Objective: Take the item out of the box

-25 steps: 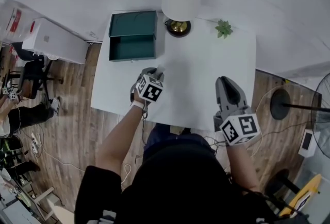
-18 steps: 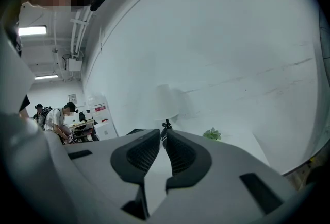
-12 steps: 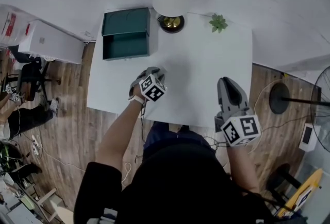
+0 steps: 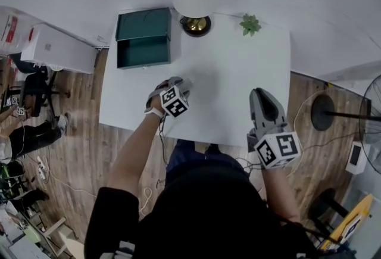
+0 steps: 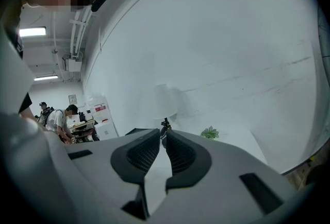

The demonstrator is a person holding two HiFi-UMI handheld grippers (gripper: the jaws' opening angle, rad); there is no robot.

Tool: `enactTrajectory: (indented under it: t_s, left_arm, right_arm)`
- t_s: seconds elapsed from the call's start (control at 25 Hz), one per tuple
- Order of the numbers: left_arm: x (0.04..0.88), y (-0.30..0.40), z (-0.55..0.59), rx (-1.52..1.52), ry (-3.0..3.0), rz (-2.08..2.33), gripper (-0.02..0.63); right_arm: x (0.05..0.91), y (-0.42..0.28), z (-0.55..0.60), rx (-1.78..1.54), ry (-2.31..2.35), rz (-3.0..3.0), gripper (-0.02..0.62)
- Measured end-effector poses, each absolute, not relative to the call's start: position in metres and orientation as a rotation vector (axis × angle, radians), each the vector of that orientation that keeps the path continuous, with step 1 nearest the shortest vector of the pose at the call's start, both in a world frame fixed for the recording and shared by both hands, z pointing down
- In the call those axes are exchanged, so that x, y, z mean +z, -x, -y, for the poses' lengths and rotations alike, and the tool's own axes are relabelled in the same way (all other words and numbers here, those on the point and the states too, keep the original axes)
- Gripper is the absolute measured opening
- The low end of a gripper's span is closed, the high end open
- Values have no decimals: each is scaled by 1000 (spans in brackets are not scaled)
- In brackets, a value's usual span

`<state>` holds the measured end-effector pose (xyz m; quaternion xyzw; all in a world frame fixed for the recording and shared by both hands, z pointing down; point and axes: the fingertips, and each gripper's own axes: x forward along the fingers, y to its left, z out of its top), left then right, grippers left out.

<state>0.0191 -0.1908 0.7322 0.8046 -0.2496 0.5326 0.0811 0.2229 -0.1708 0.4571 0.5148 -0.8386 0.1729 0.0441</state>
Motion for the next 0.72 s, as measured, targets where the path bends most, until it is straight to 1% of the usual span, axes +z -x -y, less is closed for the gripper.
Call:
enactTrajectory:
  t_s: [0.2, 0.32, 0.44, 0.64, 0.72]
  left_arm:
    - [721, -9, 191, 1557, -2384, 856, 227]
    - [703, -3, 187, 1460, -2373, 944, 227]
    - [670, 5, 190, 1258, -2355, 1106, 227]
    - [599, 14, 182, 806, -2286, 1347, 224]
    - [570, 19, 176, 665, -2266, 1430, 221]
  right_arm:
    - [454, -221, 169, 515, -1542, 2594, 44]
    - [449, -218, 167, 505, -1516, 2617, 44]
    - [441, -215, 168, 478, -1494, 2644, 44]
    - [431, -212, 166, 437, -1468, 2687, 44]
    - [427, -211, 164, 404, -1453, 2697, 29]
